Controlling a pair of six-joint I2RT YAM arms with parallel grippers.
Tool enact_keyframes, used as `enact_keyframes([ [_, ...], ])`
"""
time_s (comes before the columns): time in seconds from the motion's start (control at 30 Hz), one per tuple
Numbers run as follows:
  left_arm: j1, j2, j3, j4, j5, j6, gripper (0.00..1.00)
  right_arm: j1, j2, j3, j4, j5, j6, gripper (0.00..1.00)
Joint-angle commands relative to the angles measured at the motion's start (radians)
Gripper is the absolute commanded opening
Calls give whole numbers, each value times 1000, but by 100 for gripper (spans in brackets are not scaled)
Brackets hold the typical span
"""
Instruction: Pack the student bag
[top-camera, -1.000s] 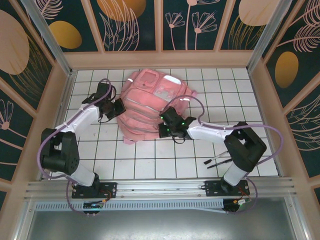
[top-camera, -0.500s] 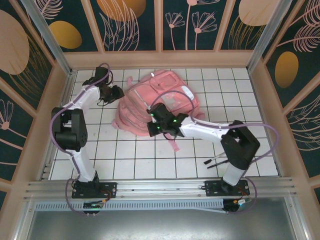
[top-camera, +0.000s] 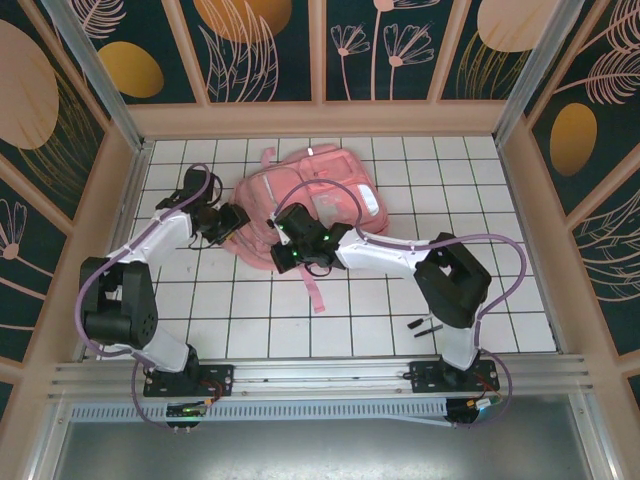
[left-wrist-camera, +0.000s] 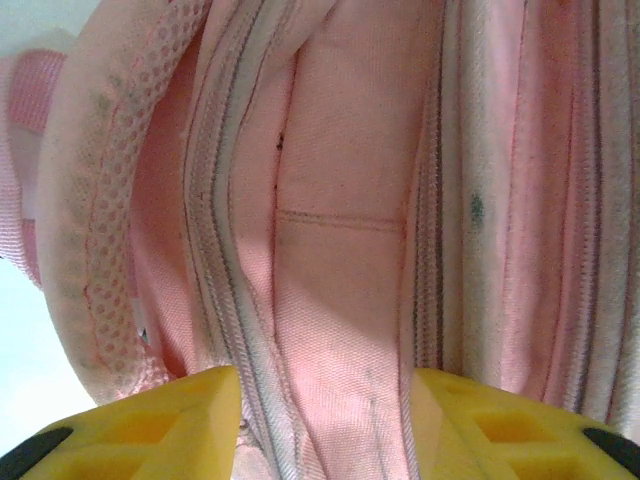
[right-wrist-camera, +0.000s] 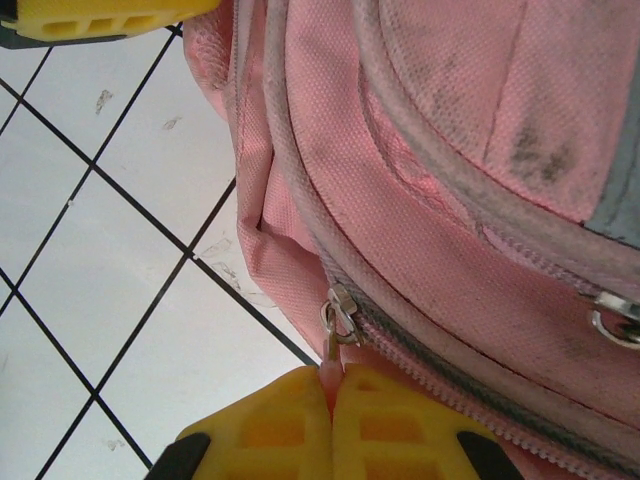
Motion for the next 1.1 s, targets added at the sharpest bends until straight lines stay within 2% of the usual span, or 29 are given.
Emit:
enact_keyframes([
  [0.0,-52,-35,-7,93,-19,-82,48,29,6,28,64,-45,-8,0],
  [0.23,-113,-11,-69,183,-36,-179,47,43,2,18,89,-42,25,0],
  [0.53,-112,-101,-31,102,-182,-193,52,46,2,-7,79,-37,24,0],
  [0.8,-127,-74,-108,170,-112,-249,51,46,18,20,79,-45,26,0],
  [0.9,-131,-46,-114,210,-85,-259,42,46,11,14,85,-59,34,0],
  [0.97,-133,-40,-122,243,-93,-257,15,47,-3,2,86,-53,40,0],
  [1.0,-132,-36,-116,244,-103,-247,6,46,-9,-6,82,-40,44,0],
  [1.03,-133,-31,-101,233,-119,-231,0,44,-18,-18,70,-16,52,0],
  [1.07,-131,-30,-85,211,-135,-218,0,39,-29,-29,54,3,64,0],
])
